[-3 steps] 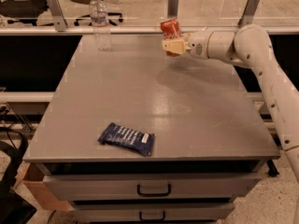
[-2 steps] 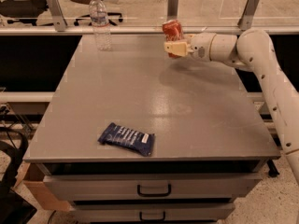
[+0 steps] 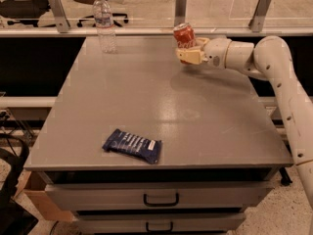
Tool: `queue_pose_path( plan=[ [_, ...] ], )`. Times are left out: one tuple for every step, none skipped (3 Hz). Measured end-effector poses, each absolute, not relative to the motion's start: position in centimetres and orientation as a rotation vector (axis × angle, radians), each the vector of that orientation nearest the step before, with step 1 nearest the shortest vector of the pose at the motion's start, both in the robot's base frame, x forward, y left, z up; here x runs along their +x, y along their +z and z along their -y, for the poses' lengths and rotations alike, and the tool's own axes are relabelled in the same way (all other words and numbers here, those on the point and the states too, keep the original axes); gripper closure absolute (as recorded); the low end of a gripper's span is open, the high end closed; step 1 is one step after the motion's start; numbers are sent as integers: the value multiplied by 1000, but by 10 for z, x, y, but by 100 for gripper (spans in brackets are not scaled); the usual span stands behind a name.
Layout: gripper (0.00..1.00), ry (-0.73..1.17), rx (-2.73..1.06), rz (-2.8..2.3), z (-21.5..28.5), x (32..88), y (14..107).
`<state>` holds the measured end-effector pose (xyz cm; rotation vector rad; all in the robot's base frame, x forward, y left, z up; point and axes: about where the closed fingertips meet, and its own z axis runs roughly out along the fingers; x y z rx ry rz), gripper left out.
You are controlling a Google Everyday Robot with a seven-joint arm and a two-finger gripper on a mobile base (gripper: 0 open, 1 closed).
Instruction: Place coke can upright
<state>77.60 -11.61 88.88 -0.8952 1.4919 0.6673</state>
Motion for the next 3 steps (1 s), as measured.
queue_pose_path(
  plan=[
    [100, 647, -918, -1470, 123, 773, 886],
    [100, 627, -932, -1464, 128, 769, 884],
    [100, 617, -933, -1466, 133, 767, 879]
  ],
)
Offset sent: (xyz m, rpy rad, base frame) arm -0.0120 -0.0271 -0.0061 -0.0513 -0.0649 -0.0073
